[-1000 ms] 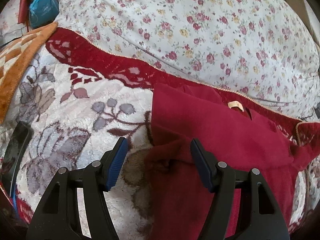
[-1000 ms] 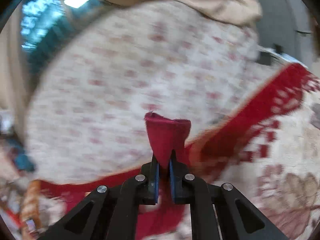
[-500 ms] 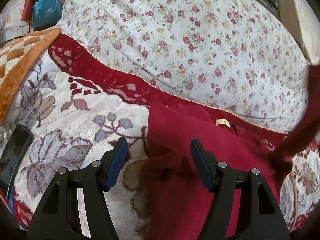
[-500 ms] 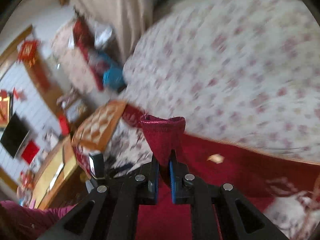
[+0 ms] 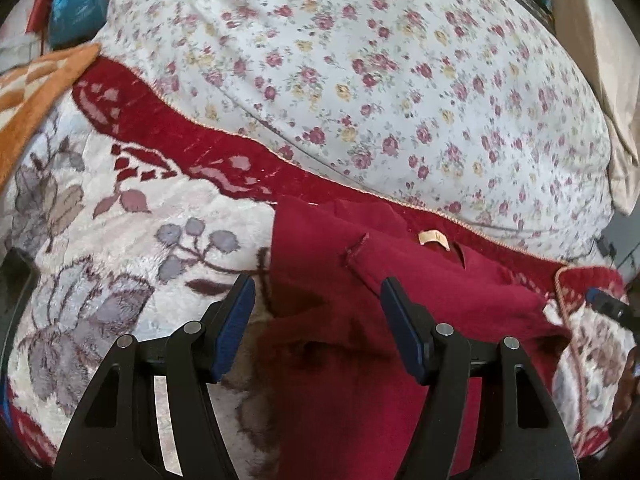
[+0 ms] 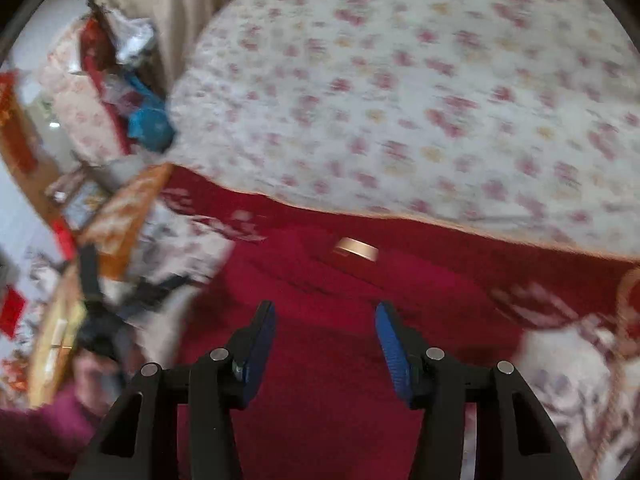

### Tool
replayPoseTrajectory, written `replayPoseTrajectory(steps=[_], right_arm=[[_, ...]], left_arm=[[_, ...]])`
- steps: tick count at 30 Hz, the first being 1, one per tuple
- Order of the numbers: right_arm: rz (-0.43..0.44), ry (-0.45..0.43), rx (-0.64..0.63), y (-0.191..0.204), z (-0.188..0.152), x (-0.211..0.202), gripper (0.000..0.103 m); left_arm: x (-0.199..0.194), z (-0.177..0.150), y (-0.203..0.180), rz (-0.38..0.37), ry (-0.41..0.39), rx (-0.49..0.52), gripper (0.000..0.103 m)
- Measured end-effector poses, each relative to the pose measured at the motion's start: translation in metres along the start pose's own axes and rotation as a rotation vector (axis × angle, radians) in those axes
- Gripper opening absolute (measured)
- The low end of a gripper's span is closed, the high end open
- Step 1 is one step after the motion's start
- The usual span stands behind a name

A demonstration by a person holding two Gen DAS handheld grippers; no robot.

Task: Fold small clothes
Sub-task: 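Lay the sleeve across the folded body with the right gripper and release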

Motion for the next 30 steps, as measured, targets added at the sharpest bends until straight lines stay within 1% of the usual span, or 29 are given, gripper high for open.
replayPoseTrajectory(steps=[2, 5, 6, 7, 8, 11, 12, 13, 14, 15, 17, 18, 20, 22, 24, 26, 27, 29, 30], right_arm=[[-0.067, 0.003, 0.01, -0.019, -0.017, 0.0, 0.05], [-0.21, 0.034, -0.012, -0.041, -0.04, 0.01, 0.05], [-0.234, 0.048, -0.018, -0.047, -0.044, 0.012, 0.049], [-0.244, 0.064, -0.02, -0.052, -0.047, 0.016, 0.05], [-0.237, 0.067, -0.014, -0.057, -0.049, 0.018, 0.049], [-0.181, 0.057, -0.015, -0.061, -0.05, 0.027, 0.049], [-0.19, 0.05, -0.037, -0.059, -0.049, 0.031, 0.04], [-0.237, 0.053, -0.069, -0.056, -0.048, 0.036, 0.034], [-0.29, 0.064, -0.092, -0.054, -0.049, 0.041, 0.021], [-0.319, 0.076, -0.099, -0.054, -0.051, 0.042, 0.012], [-0.299, 0.095, -0.058, -0.058, -0.059, 0.029, 0.01], [-0.306, 0.106, -0.045, -0.061, -0.064, 0.024, 0.008], [-0.322, 0.118, -0.001, -0.071, -0.076, 0.014, 0.007], [-0.306, 0.159, 0.065, -0.086, -0.088, 0.014, 0.007], [-0.296, 0.206, 0.075, -0.088, -0.096, 0.02, 0.007], [-0.271, 0.22, 0.056, -0.083, -0.094, 0.017, 0.007], [-0.25, 0.22, 0.066, -0.082, -0.093, 0.012, 0.007], [-0.17, 0.227, 0.108, -0.083, -0.091, -0.001, 0.007], [-0.124, 0.207, 0.134, -0.084, -0.09, -0.012, 0.009]], left_arm=[[0.004, -0.001, -0.006, 0.013, 0.005, 0.025, 0.065], [0.01, -0.001, -0.012, 0.026, 0.011, 0.051, 0.065], [0.012, -0.001, -0.013, 0.031, 0.013, 0.06, 0.065], [0.013, -0.001, -0.015, 0.039, 0.016, 0.069, 0.065], [0.014, -0.001, -0.015, 0.043, 0.018, 0.07, 0.065], [0.02, -0.001, -0.012, 0.032, 0.034, 0.056, 0.066], [0.022, 0.0, -0.011, 0.025, 0.043, 0.05, 0.065], [0.023, 0.0, -0.009, 0.022, 0.051, 0.044, 0.065], [0.022, 0.0, -0.009, 0.024, 0.052, 0.041, 0.065], [0.022, 0.0, -0.007, 0.028, 0.051, 0.039, 0.065], [0.019, 0.0, -0.004, 0.04, 0.046, 0.031, 0.065], [0.018, 0.002, -0.002, 0.041, 0.044, 0.02, 0.066], [0.017, 0.003, 0.002, 0.03, 0.045, -0.003, 0.065], [0.017, 0.004, 0.003, 0.015, 0.051, -0.021, 0.065], [0.016, 0.004, 0.003, 0.017, 0.05, -0.014, 0.065], [0.012, 0.004, 0.003, 0.029, 0.038, -0.001, 0.065], [0.011, 0.004, 0.002, 0.031, 0.032, 0.002, 0.065], [0.01, 0.005, 0.001, 0.023, 0.032, 0.004, 0.065], [0.009, 0.006, -0.001, 0.014, 0.032, 0.007, 0.065]])
Point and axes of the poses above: each gripper's, at about its wrist camera, not at the fingertips, and x roughly the way its jaws point, y to its left, z to its top, the point moved 1 cm from there along x, roughly the way its jaws point, and after that the axes turned 7 degrees about y, right-handed, at the moved point
